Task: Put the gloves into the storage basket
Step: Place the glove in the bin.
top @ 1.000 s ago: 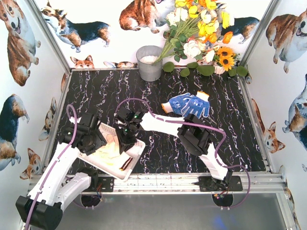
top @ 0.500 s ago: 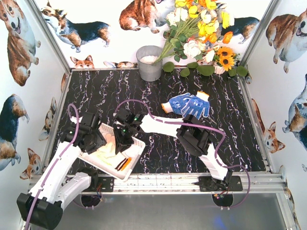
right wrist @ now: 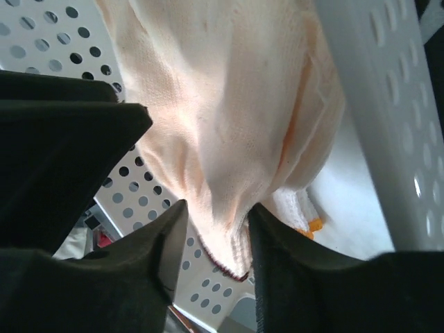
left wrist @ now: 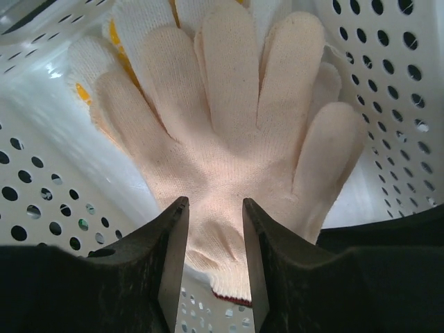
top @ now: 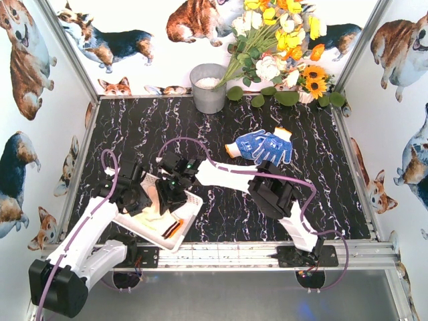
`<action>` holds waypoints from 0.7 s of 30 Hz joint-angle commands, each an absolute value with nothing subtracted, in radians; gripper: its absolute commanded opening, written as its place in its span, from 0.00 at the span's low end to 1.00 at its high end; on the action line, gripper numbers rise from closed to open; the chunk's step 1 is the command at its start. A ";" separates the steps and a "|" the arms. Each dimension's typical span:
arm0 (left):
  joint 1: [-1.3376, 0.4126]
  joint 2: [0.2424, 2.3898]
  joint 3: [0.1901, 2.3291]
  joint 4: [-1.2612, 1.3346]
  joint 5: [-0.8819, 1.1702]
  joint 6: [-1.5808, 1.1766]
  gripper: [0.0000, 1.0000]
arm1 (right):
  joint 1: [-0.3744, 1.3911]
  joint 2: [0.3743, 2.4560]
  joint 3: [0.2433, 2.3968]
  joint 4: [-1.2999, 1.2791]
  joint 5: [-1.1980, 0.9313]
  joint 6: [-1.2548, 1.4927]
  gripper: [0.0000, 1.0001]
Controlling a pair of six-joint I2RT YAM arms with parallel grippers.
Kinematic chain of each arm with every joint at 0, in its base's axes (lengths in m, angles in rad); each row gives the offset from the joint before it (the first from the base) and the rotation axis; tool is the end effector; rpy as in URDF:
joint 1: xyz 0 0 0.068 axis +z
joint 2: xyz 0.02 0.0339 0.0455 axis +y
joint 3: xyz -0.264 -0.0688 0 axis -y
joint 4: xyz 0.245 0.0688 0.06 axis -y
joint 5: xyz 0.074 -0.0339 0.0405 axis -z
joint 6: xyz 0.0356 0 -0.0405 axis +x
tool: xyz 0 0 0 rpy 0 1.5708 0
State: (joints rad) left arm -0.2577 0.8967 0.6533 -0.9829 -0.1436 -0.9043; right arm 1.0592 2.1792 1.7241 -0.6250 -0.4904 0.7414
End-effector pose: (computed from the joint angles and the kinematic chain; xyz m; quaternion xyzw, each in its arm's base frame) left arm 0.1409 -0.0319 0.2161 -0.3238 0.9278 -0.0348 0.1817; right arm 0.2140 0.4154 0.1834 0.2071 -0.9199 -0.3309 0.0381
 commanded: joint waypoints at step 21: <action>-0.247 0.907 0.563 -0.919 -0.080 -0.962 0.16 | 1.135 2.106 1.681 -0.645 -0.365 0.701 0.17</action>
